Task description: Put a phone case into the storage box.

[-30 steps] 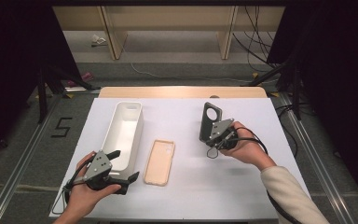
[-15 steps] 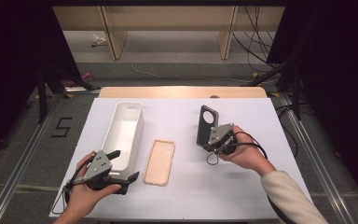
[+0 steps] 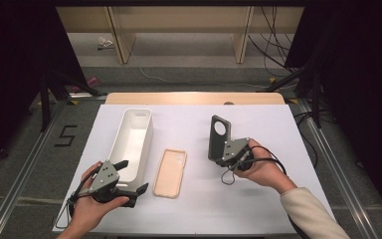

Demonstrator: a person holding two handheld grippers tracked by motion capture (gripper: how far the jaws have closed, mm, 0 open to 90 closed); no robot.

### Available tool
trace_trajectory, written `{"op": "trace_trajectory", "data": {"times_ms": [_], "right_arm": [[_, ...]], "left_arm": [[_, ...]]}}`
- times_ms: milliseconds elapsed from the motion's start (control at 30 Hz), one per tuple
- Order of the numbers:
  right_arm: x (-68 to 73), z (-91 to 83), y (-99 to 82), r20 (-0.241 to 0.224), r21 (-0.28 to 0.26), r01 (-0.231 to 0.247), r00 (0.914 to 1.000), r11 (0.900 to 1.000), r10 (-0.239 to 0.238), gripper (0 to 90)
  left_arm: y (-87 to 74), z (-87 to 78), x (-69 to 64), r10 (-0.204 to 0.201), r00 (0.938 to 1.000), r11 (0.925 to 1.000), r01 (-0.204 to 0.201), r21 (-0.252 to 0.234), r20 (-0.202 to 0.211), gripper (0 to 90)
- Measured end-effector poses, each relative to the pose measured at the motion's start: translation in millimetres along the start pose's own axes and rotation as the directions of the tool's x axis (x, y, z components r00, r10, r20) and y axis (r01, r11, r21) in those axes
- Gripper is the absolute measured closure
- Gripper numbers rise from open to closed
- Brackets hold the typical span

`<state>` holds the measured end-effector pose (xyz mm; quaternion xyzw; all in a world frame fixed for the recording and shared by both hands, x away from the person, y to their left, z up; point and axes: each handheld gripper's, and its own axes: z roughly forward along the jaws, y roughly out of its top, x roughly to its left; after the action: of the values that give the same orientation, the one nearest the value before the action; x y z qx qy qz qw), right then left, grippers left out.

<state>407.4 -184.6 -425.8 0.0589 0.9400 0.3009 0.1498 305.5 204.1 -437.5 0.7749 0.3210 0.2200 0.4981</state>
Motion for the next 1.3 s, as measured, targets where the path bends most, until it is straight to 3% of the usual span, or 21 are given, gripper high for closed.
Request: {"op": "trace_trajectory", "data": {"times_ms": [367,500,533,667,700,867,967,1233,1300], "right_arm": [[11.9,-6.7,1.1,-0.009,-0.043,0.012,0.9999,0.9990,-0.012,89.4],[19.1,-8.2,2.5,-0.016,-0.058,0.019,0.9997,0.9982,-0.019,89.4],[21.6,-8.5,3.2,-0.015,-0.059,0.022,0.9996,0.9980,-0.022,89.4],[26.3,-8.9,5.9,-0.014,-0.057,0.036,0.9992,0.9977,-0.037,89.4],[29.4,-9.0,8.2,-0.013,-0.067,0.044,0.9989,0.9967,-0.045,89.4],[34.2,-9.5,10.7,-0.014,-0.076,0.053,0.9985,0.9957,-0.054,89.4],[38.7,-9.3,12.1,-0.019,-0.082,0.053,0.9983,0.9953,-0.054,89.4],[45.7,-7.8,16.4,-0.027,-0.090,0.060,0.9977,0.9941,-0.063,89.4],[46.5,-7.7,17.7,-0.020,-0.093,0.067,0.9974,0.9933,-0.069,89.4]], "left_arm": [[1.5,0.1,1.0,-0.008,1.0000,1.0000,0.008,0.000,-0.006,4.1],[11.3,-1.0,2.5,-0.047,0.9985,0.9987,0.046,-0.019,-0.029,6.3],[19.5,0.0,1.9,-0.061,0.9970,0.9981,0.061,-0.001,-0.048,7.2],[30.2,4.6,0.9,-0.075,0.9964,0.9972,0.075,0.001,-0.041,9.3],[41.1,10.6,-0.5,-0.077,0.9962,0.9969,0.077,0.012,-0.042,10.0],[60.9,24.8,-3.1,-0.080,0.9966,0.9964,0.080,0.027,-0.019,11.0],[80.6,43.0,-6.9,-0.071,0.9974,0.9968,0.071,0.036,0.004,12.1],[105.2,74.5,-13.8,-0.082,0.9965,0.9933,0.081,0.082,0.016,15.1],[112.9,88.5,-15.7,-0.104,0.9945,0.9881,0.101,0.116,0.013,15.8]]}}
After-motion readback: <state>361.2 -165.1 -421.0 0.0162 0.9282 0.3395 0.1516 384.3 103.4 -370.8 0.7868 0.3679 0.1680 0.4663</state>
